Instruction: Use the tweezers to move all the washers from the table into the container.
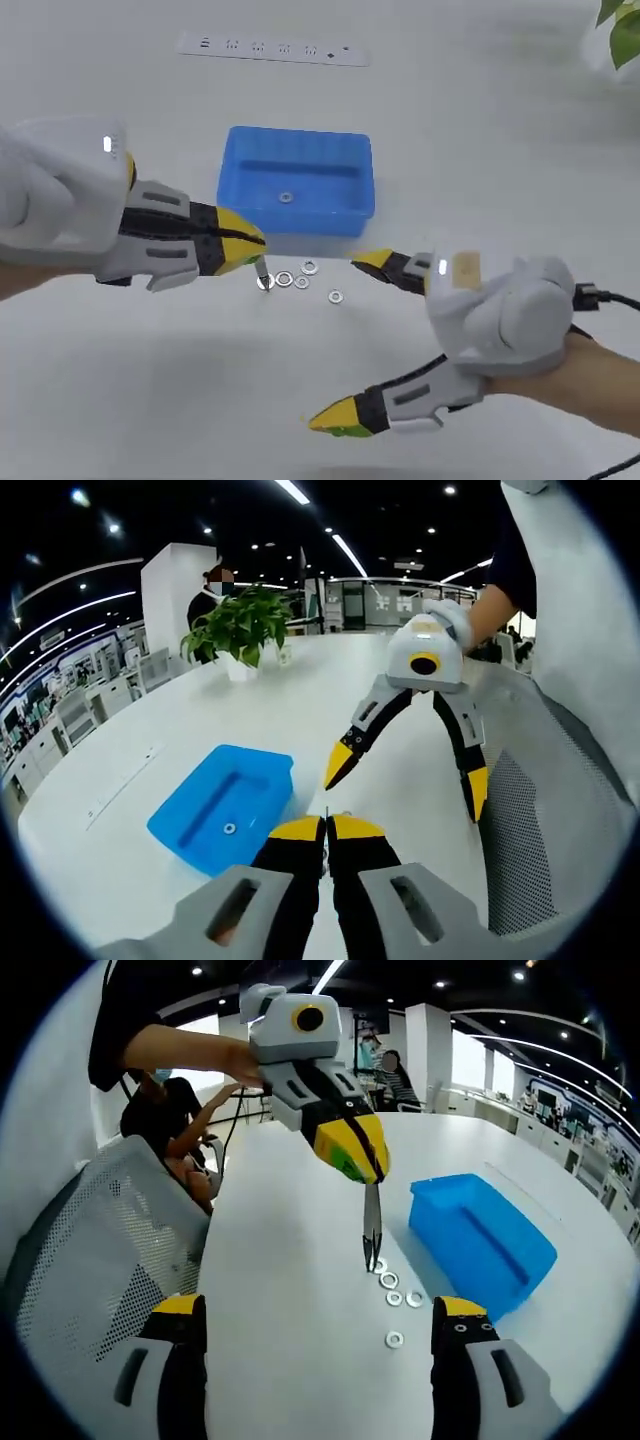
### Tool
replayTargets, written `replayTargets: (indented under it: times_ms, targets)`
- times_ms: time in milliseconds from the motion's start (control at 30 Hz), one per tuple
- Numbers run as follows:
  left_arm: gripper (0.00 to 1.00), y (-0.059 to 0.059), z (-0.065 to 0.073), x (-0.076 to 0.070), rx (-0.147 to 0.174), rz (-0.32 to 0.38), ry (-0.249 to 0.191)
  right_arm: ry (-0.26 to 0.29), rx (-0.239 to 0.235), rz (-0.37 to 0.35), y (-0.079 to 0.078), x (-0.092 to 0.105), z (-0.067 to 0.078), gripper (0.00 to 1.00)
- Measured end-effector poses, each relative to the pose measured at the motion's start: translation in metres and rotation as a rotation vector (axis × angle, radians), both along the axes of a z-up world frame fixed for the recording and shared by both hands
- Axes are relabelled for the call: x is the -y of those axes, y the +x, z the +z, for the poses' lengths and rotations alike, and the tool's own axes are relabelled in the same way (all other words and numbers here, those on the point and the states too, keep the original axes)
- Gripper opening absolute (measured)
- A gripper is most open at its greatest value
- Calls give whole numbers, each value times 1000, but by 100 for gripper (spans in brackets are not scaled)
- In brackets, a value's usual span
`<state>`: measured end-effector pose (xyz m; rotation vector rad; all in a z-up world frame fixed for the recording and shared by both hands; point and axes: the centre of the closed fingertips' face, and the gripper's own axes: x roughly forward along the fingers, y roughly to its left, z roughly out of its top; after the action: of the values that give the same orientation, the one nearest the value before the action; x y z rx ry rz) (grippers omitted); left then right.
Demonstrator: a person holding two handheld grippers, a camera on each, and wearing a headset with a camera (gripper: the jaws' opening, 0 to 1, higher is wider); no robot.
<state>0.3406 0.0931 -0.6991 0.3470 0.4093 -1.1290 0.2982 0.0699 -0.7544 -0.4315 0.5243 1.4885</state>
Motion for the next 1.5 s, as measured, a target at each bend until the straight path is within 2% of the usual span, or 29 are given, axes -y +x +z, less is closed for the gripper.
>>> replayTargets:
  times_ms: [133,200,300,400,600,700,867,967,1133,1233,1333,1400,1500]
  targets:
    - [5,-1,0,0,-7,-14,10,25,27,55,14,-26,6,88]
    - [5,-1,-1,0,-9,-14,11,16,12,87,17,-33,2,81]
    - [5,-1,-1,-2,-12,-13,13,-13,-14,114,19,-36,-8,69]
    - [5,-1,-1,-3,-16,-12,15,-33,-13,141,22,-37,-15,55]
    - [5,1,-1,-1,-18,-15,17,-28,-16,156,29,-45,-15,32]
    - [5,2,-1,0,-19,-17,15,-16,-12,161,34,-52,-12,27]
    - [5,2,-2,-2,-22,-27,26,-30,11,178,40,-53,-15,16]
    - [5,2,-2,-2,-25,-30,27,-38,23,191,41,-53,-14,12]
    - [5,2,-2,-1,-26,-26,25,-53,40,222,39,-53,-14,11]
    - [5,3,-2,-1,-15,-29,32,-56,55,232,40,-52,-15,10]
    - [5,4,-2,-1,-16,-23,35,-51,40,215,41,-53,-15,9]
    - [5,5,-2,-1,-29,-15,33,-48,40,217,41,-53,-15,9]
    - [6,4,-1,0,-84,20,3,-49,51,229,39,-52,-15,9]
